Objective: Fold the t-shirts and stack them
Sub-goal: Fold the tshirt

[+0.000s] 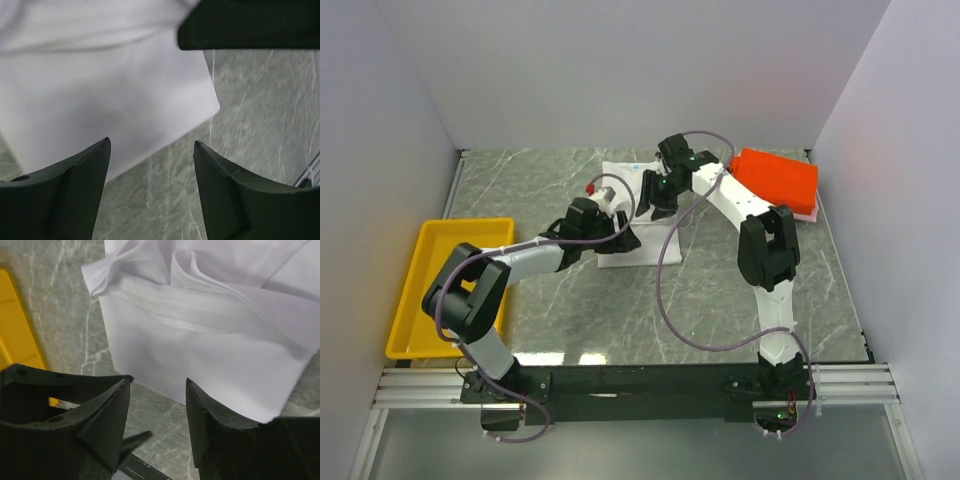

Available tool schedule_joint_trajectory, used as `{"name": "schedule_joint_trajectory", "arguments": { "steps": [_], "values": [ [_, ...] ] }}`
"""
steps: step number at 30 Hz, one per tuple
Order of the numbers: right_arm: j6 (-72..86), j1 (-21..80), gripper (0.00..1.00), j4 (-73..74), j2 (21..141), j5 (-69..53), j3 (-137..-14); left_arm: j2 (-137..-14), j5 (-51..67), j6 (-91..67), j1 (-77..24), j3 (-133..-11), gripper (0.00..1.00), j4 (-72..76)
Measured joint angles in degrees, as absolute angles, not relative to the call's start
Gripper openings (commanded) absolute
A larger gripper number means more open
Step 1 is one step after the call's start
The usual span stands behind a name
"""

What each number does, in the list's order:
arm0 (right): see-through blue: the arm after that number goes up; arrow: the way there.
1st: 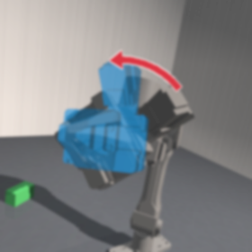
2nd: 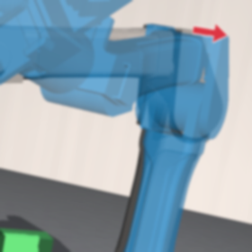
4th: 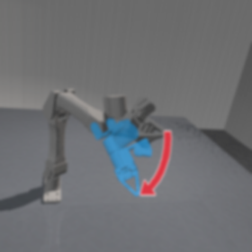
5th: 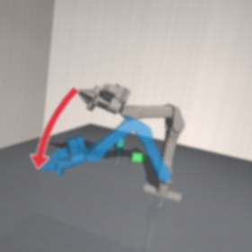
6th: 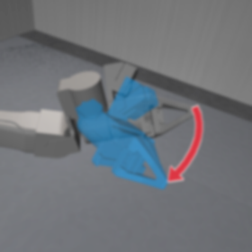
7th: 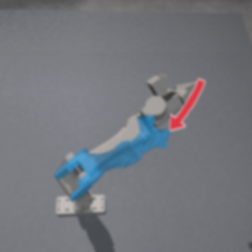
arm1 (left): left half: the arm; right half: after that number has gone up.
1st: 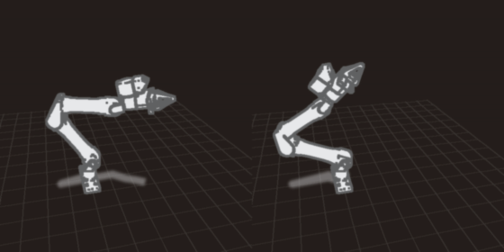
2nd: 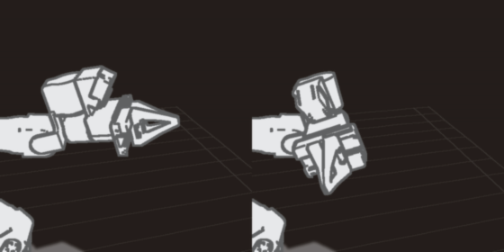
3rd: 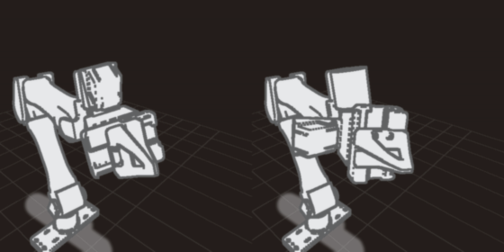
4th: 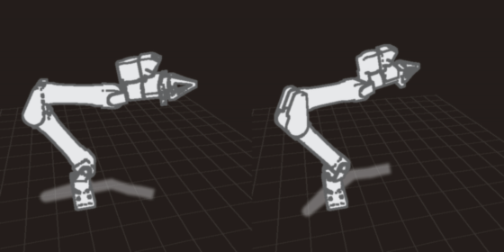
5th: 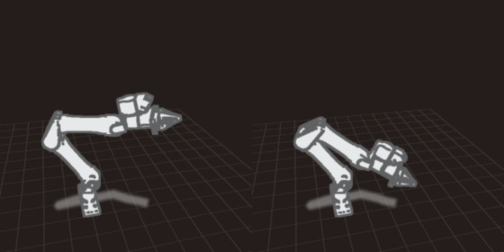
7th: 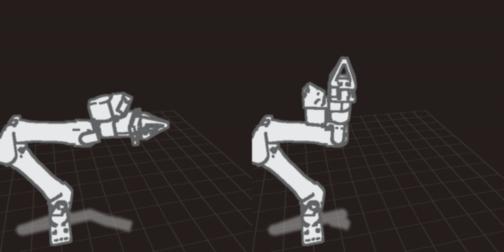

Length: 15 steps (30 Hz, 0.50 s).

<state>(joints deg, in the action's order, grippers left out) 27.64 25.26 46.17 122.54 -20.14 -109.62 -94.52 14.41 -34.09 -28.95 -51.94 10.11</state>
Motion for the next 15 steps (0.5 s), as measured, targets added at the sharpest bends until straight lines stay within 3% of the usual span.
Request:
{"name": "schedule_joint_trajectory", "arguments": {
  "steps": [15],
  "values": [
    [30.00,26.59,0.55,43.92,132.22,-22.37,-110.59,-103.13,12.34,-32.95,-35.55,-50.33,0.73,18.02]
  ]
}}
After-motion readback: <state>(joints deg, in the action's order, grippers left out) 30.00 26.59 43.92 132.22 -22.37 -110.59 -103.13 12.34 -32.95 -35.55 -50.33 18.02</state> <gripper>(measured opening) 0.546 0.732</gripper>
